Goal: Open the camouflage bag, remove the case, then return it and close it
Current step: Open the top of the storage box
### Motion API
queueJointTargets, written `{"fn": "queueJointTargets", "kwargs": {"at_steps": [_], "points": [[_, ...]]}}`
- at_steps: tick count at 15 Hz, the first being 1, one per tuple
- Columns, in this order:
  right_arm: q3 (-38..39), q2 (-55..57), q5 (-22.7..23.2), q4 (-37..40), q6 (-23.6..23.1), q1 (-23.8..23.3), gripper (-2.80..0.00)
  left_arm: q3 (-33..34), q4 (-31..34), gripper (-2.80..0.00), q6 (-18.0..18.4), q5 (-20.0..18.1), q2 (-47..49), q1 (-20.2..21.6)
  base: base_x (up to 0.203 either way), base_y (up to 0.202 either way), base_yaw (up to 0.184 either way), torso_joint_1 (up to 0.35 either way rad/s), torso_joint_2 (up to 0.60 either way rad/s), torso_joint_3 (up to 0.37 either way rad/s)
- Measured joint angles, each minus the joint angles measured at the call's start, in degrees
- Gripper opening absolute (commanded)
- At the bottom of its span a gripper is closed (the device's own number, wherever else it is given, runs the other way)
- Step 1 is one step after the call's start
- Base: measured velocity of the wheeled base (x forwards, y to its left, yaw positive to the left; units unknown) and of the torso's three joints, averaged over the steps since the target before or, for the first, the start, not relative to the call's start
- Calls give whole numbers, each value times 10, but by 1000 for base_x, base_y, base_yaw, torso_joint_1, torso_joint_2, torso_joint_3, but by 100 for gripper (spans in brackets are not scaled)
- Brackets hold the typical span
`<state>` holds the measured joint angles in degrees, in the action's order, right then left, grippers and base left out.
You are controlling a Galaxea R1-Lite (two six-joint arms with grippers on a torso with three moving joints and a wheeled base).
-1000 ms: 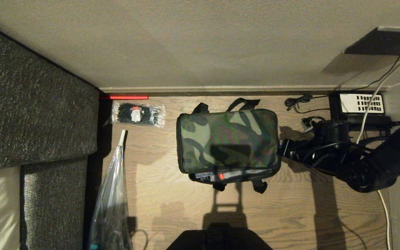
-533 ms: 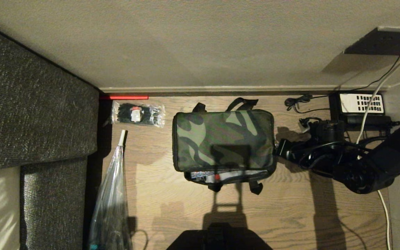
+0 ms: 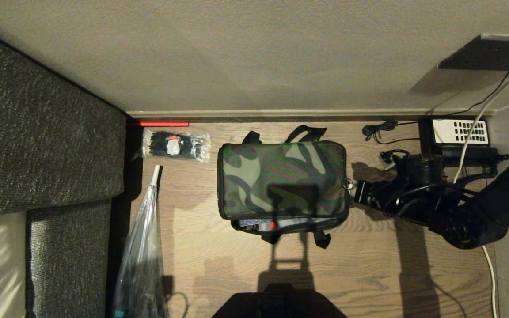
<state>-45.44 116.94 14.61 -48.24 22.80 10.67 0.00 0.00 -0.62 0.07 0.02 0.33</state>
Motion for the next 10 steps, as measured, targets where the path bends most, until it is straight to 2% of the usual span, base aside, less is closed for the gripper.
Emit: {"fn": "queueJointTargets", "kwargs": {"at_steps": [3, 6, 10], "points": [[22, -4, 17, -1, -91, -45, -280, 0, 0, -280, 0, 0, 0, 0, 0, 0, 0, 0, 0, 0], [21, -15, 26, 1, -97, -69, -280, 0, 0, -280, 0, 0, 0, 0, 0, 0, 0, 0, 0, 0], [26, -39, 44, 13, -91, -72, -280, 0, 0, -280, 0, 0, 0, 0, 0, 0, 0, 0, 0, 0]]}}
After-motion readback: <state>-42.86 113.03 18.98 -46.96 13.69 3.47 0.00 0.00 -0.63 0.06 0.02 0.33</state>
